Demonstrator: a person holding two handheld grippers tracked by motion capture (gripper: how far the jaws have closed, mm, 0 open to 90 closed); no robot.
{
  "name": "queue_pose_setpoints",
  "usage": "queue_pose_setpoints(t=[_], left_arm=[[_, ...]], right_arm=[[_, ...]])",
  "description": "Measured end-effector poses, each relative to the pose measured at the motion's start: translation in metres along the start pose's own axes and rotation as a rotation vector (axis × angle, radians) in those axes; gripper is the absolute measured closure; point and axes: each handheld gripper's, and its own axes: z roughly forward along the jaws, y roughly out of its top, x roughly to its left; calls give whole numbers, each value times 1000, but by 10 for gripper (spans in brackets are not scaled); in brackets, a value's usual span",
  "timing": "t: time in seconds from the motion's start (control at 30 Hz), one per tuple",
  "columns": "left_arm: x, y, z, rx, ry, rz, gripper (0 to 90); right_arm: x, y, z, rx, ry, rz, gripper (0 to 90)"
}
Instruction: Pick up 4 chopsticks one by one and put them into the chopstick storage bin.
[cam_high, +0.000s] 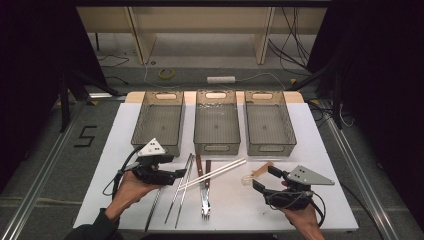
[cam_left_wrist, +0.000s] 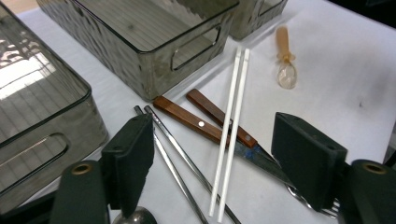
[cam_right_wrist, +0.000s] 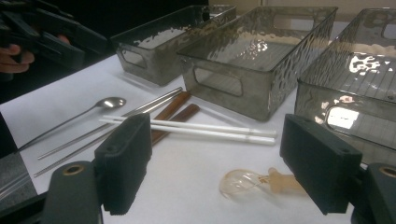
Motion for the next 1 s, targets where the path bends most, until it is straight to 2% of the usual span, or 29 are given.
queue_pose_setpoints(t=[0.33, 0.43, 0.63, 0.73, 0.93, 1.0], left_arm=[[-2, 14, 32, 157, -35, 47, 433], [-5, 15, 43, 202, -39, 70, 481], [-5, 14, 62, 276, -61, 78, 553], [-7, 13, 67, 299, -72, 80, 581], [-6, 11, 74, 350, -71, 110, 649], [-6, 10, 76, 357, -77, 104, 674]], right_arm=[[1, -1, 3, 13, 14, -5, 262], [1, -1, 2, 18, 14, -5, 264], [1, -1, 3, 24, 18, -7, 265], [1, -1, 3, 25, 19, -7, 266], [1, -1, 4, 28, 22, -8, 268], [1, -1, 4, 29, 24, -9, 269]])
